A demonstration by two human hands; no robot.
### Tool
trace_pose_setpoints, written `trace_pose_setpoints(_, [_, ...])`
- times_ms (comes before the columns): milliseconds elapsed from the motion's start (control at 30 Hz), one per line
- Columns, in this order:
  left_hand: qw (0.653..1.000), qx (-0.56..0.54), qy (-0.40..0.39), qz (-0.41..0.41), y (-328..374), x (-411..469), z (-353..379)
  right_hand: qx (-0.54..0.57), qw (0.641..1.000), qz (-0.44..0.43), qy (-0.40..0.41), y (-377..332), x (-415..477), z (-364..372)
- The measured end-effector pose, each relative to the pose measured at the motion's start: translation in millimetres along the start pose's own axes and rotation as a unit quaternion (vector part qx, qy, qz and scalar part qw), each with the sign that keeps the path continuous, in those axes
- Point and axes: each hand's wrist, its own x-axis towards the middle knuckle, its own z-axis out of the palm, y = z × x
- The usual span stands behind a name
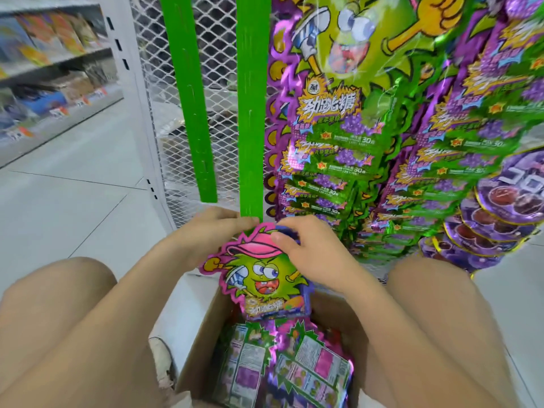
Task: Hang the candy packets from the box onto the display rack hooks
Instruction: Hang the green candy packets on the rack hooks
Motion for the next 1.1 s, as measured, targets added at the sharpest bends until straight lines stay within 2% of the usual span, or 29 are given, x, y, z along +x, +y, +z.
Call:
trace_pose_setpoints(100, [0.999, -0.003, -0.046, -0.001, 2, 2, -2, 0.022, 0.997, 0.02, 0.078, 2, 7, 0])
trace_pose_setpoints(267, [0.998, 0.024, -0.061, -0.006, 1, 9, -7, 0.019, 0.998, 0.011, 0.061, 0, 12, 1])
trace_pose_setpoints(433, [0.994, 0.017, -0.105, 0.019, 3, 2, -3, -0.008, 0.994, 0.041, 0.105, 1, 14, 3])
trace_pose_setpoints(567, [0.994, -0.004, -0.107, 0.01, 11, -5, 1, -0.036, 0.988, 0.056, 0.142, -1, 14, 5])
trace_pose_setpoints(700, [0.991, -0.018, -0.133, -0.004, 14, -10, 2, -0.066, 0.983, 0.036, 0.168, -1, 15, 6])
trace_pose_setpoints(800, [0.988, -0.03, -0.152, -0.007, 11, -9, 1, -0.082, 0.985, 0.022, 0.149, 2, 13, 7])
trace_pose_setpoints(1000, [0.993, 0.016, -0.115, 0.0, 6, -3, 0, -0.14, 0.988, 0.031, 0.061, 10, 8, 16])
trace_pose_setpoints(1100, [0.994, 0.063, -0.088, 0.013, 5, -3, 2, -0.133, 0.99, 0.042, 0.031, 15, 9, 16])
